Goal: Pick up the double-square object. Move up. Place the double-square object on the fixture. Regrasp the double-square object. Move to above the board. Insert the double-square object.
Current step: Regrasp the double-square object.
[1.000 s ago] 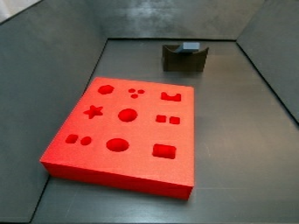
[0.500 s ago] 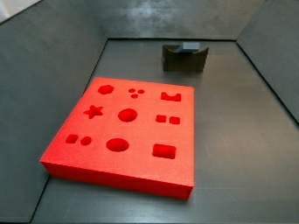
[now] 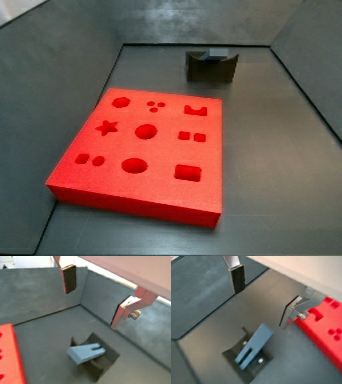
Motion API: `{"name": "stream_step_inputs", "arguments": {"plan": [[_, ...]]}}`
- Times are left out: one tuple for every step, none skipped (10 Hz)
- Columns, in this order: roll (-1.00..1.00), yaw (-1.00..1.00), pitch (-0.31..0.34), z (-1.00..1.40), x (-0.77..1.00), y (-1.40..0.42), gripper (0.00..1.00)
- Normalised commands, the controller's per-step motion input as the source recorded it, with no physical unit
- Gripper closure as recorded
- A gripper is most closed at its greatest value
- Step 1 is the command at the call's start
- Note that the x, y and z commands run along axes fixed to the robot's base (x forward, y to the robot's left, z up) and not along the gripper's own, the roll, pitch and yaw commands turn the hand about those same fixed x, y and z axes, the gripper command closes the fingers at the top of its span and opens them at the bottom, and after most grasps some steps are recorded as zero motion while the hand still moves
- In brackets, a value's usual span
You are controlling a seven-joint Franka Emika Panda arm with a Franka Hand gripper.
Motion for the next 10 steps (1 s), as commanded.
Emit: {"name": "stream_step_inputs", "arguments": {"plan": [[1.00,0.06,0.010,0.00,0.03,-0.02,0.00],[1.00,0.06,0.019,0.00,0.04,-0.03,0.00],[1.00,0.06,0.032,-0.01,0.06,-0.03,0.00],[1.00,0.07,0.054,0.00,0.07,-0.04,0.00],[1.00,0.08,0.072,0.00,0.08,-0.04,0.00],[1.00,0.09,0.094,-0.01,0.09,-0.04,0.00],[1.00,0.12,0.126,-0.01,0.10,-0.04,0.00],[0.99,0.14,0.141,-0.01,0.10,-0.05,0.00],[0.74,0.15,0.134,-0.01,0.10,-0.05,0.00],[0.55,0.17,0.121,-0.01,0.10,-0.05,0.00]]}}
